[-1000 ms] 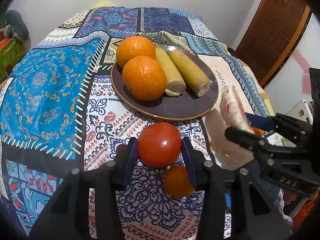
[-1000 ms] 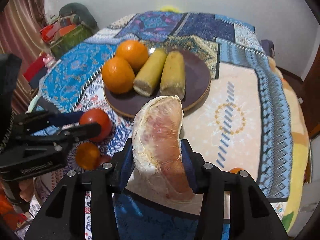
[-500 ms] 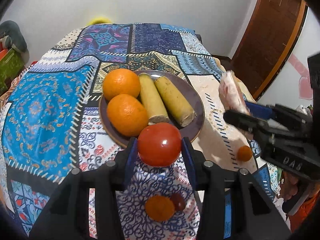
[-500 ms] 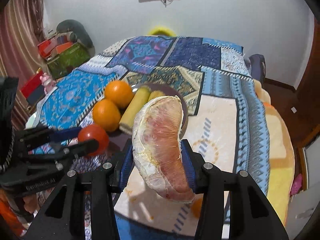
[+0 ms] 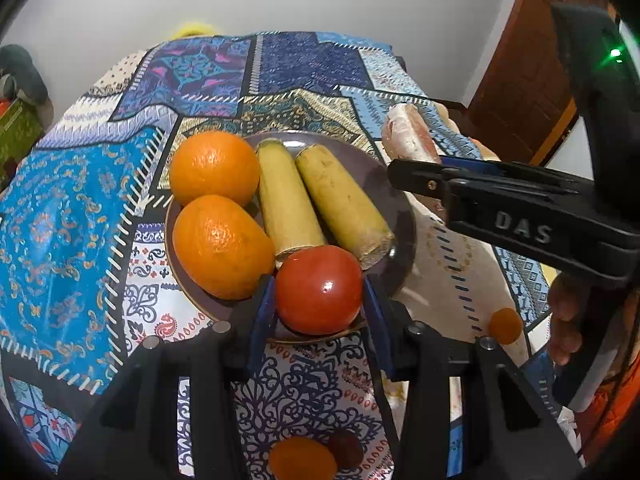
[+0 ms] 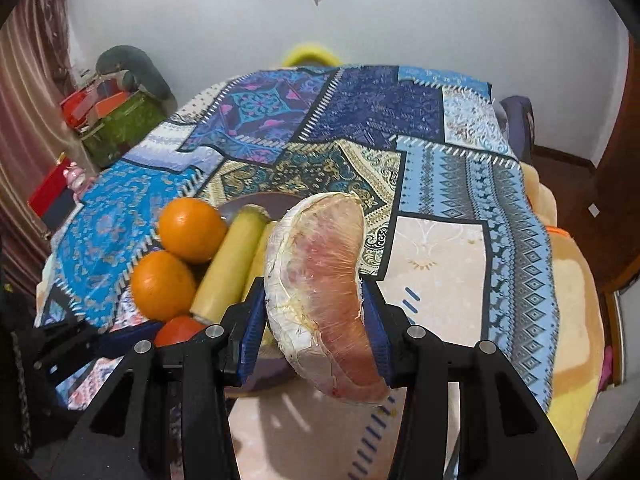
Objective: Organize fruits
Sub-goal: 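Lower the tomato onto the plate with the left tool while the right tool places the pomelo segment there, then open both tools to release the tomato and pomelo segment on the plate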
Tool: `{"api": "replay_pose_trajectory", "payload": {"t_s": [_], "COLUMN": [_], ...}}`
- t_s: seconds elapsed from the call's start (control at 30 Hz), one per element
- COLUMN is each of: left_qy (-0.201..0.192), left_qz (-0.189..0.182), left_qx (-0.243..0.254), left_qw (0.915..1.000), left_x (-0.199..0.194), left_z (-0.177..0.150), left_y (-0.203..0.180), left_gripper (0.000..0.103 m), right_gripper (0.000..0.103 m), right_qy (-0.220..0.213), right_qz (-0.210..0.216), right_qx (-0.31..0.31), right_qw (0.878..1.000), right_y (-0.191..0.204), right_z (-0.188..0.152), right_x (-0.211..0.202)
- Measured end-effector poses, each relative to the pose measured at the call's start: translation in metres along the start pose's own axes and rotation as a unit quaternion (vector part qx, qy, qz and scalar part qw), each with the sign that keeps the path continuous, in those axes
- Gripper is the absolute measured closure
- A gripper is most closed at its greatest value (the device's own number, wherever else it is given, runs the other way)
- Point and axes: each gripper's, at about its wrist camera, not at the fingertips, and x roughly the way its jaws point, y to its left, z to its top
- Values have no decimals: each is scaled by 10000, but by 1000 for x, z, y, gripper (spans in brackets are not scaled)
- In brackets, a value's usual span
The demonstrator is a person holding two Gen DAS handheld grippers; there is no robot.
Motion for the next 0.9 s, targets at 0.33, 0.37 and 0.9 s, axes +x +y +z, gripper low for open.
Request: {"api": "replay_pose_trajectory", "payload": {"t_s": [0.33, 0.37, 0.9], "left_qy": [-58, -58, -530], "left_qz": [-63, -63, 135], "left_qx": [26, 26, -12], "left_qw": [10000, 10000, 9985], "left_x": [1, 1, -70], "left_z": [1, 1, -3], "left_y": [1, 1, 4], "left_gripper": [58, 58, 56], "right_gripper": [60, 59, 52], "right_qy": [286, 314, -139], "right_qz": [25, 30, -156], "right_qx": [-24, -49, -441], "right_qw": [9996, 9995, 9988], "right_y": [0, 1, 21], "right_z": [0, 0, -10], "right_x": [23, 23, -49]}}
